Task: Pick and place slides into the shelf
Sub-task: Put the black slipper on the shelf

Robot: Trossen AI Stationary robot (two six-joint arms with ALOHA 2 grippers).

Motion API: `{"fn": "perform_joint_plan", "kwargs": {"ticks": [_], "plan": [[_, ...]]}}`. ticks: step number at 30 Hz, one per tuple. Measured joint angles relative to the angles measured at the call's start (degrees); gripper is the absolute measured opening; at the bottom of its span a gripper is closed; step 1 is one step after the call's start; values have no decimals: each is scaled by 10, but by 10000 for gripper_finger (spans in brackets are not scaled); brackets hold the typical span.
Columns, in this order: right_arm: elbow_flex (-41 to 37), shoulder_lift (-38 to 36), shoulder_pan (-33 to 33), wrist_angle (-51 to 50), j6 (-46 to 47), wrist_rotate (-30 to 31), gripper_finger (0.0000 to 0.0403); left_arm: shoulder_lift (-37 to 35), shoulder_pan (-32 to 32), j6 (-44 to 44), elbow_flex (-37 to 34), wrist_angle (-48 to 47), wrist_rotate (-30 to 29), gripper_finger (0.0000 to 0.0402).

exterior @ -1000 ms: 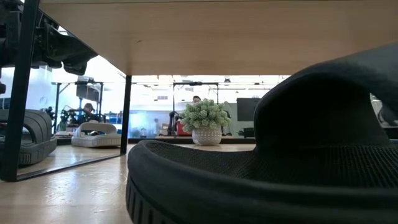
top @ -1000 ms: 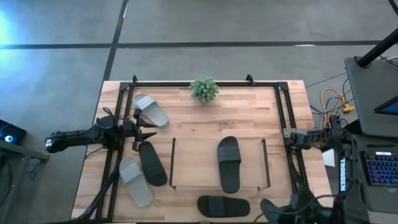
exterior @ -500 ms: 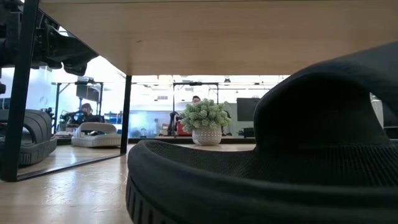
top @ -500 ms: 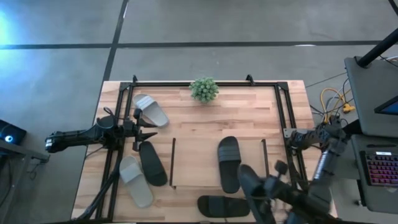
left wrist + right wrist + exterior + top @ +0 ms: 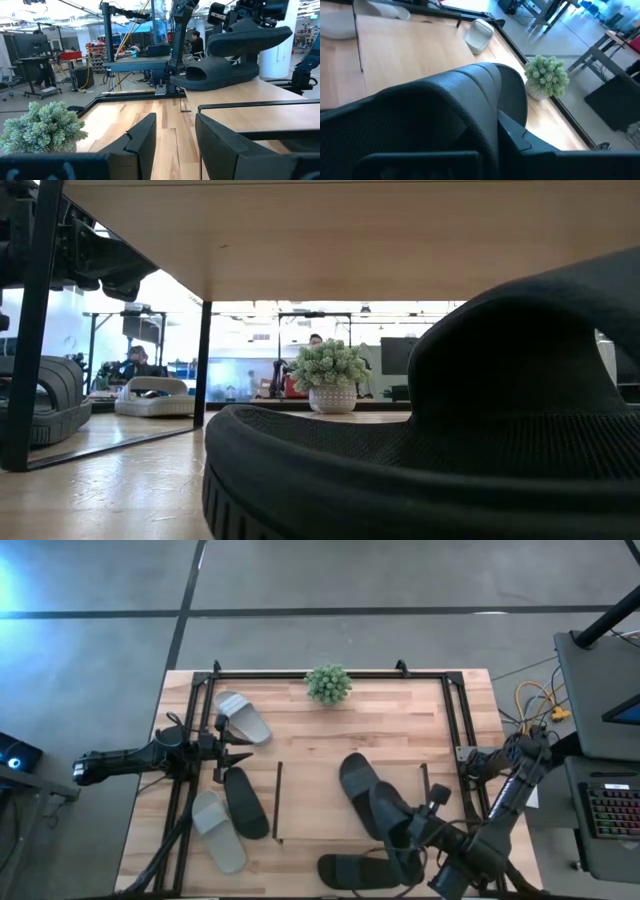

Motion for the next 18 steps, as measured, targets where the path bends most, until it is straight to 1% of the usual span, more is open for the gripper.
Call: {"fn": "perform_joint_plan", "kwargs": {"ticks": [4,9,13,18], "plan": [[-5,-12,-9,-1,-24,4,13,0,0,0,0,0,0,123],[-22,-12,-50,-2,-139,0,13,0,0,0,0,0,0,123],[-42,-13,-87,0,-209,-42,13,1,0,0,0,-1,0,123],[-49,-15,-106,-1,-218,-40,13,0,0,0,0,0,0,123]]}}
